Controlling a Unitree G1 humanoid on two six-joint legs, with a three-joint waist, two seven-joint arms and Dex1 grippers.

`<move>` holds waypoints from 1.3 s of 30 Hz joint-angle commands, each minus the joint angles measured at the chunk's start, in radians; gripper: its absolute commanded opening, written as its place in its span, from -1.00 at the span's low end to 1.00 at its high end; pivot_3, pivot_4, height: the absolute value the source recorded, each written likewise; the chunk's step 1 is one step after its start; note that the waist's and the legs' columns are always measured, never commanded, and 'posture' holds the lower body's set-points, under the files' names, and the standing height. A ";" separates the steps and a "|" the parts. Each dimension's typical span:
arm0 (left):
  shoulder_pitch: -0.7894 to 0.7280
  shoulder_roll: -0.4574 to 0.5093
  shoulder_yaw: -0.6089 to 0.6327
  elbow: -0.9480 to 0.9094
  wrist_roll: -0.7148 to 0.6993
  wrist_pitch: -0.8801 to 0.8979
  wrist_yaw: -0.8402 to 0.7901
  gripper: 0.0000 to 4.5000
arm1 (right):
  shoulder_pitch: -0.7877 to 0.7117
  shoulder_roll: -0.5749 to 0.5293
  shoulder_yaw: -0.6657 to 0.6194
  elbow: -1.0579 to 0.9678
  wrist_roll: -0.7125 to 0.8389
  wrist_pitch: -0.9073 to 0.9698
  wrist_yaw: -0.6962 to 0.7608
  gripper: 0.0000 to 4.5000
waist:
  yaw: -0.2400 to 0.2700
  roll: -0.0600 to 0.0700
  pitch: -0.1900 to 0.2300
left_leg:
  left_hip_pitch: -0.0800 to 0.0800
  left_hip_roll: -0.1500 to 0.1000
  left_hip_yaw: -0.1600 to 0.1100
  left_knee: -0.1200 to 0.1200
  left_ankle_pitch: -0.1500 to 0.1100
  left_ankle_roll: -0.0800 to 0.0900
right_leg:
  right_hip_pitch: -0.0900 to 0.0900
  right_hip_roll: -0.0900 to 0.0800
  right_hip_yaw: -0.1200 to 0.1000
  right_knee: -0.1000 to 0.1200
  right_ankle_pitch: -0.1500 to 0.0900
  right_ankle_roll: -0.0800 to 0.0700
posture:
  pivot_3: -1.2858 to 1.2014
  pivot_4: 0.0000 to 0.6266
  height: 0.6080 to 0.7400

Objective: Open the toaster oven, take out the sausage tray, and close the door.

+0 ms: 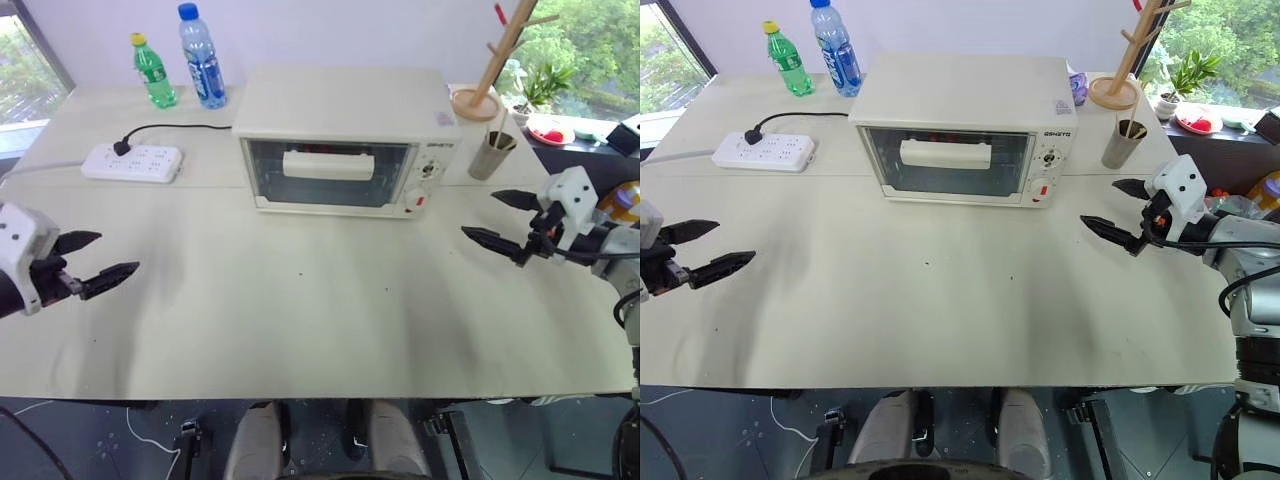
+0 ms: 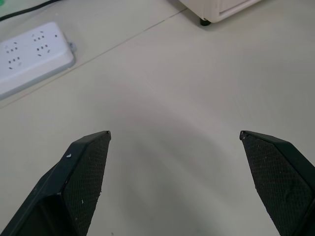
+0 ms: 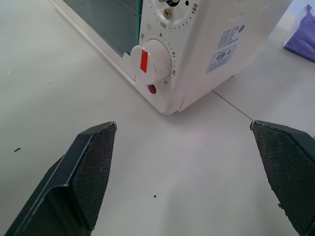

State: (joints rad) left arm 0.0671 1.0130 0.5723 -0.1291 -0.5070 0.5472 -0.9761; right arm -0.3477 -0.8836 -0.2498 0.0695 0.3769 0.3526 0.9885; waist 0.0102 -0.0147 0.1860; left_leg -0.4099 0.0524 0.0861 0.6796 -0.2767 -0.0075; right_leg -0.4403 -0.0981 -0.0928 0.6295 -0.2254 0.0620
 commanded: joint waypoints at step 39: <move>-0.872 -0.101 -0.528 0.196 -0.121 0.130 -0.321 0.98 | -0.341 0.280 0.262 -0.099 0.086 0.245 -0.124 1.00 | 0.000 -0.001 0.000 | -0.001 -0.002 0.000 0.002 0.001 0.000 | 0.001 0.001 0.000 0.001 0.002 0.003 | 0.03 -0.52 0.73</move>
State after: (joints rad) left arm -0.7640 0.9120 0.0472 0.0719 -0.6391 0.7020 -1.2787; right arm -0.6593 -0.6118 0.0108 -0.0339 0.4761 0.6345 0.8639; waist 0.0104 -0.0154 0.1860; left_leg -0.4105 0.0507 0.0859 0.6817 -0.2760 -0.0076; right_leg -0.4388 -0.0969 -0.0925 0.6309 -0.2233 0.0654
